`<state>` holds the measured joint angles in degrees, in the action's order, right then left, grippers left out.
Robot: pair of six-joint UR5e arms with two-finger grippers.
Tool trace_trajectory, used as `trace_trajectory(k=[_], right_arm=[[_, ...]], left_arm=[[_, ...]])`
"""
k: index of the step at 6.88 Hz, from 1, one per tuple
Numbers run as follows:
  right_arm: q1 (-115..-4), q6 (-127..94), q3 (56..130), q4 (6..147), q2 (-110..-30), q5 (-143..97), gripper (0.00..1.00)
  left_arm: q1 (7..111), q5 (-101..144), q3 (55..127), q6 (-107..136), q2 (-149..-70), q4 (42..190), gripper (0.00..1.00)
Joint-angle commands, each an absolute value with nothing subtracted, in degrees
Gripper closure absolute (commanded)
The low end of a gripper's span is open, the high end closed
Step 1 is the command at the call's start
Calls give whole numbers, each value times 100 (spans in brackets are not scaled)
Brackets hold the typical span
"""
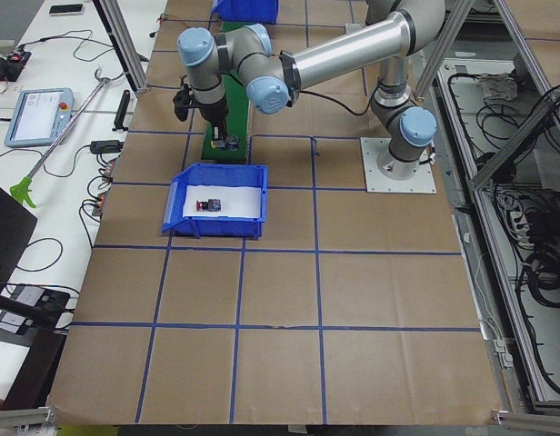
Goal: Transport two buttons from left to right
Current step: 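Carry the yellow button onto the green conveyor and release it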
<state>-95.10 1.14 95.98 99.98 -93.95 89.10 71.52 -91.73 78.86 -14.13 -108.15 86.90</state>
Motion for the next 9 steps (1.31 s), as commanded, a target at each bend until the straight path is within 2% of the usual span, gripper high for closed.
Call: trace_trajectory(k=[1, 3, 5, 7, 8, 9], right_arm=[[-9510, 114, 9598, 10002, -9396, 8903, 0], [-9510, 114, 9598, 9993, -9396, 8903, 0], [-9510, 114, 9598, 10002, -9396, 8903, 0], [-9510, 114, 9598, 9993, -9396, 8912, 0], [-9510, 114, 9598, 9993, -9396, 8903, 0], [-9510, 114, 9598, 9993, -9396, 8903, 0]], left_arm=[[8030, -9123, 7998, -42, -10933, 8640, 94], [8550, -8947, 8426, 587, -11204, 7776, 94], [8587, -8912, 9041, 728, -11504, 6544, 94], [8596, -8912, 9220, 764, -11531, 6416, 93], [8596, -8912, 9220, 765, -11540, 6416, 56], [8587, -8921, 9185, 765, -11531, 6416, 1]])
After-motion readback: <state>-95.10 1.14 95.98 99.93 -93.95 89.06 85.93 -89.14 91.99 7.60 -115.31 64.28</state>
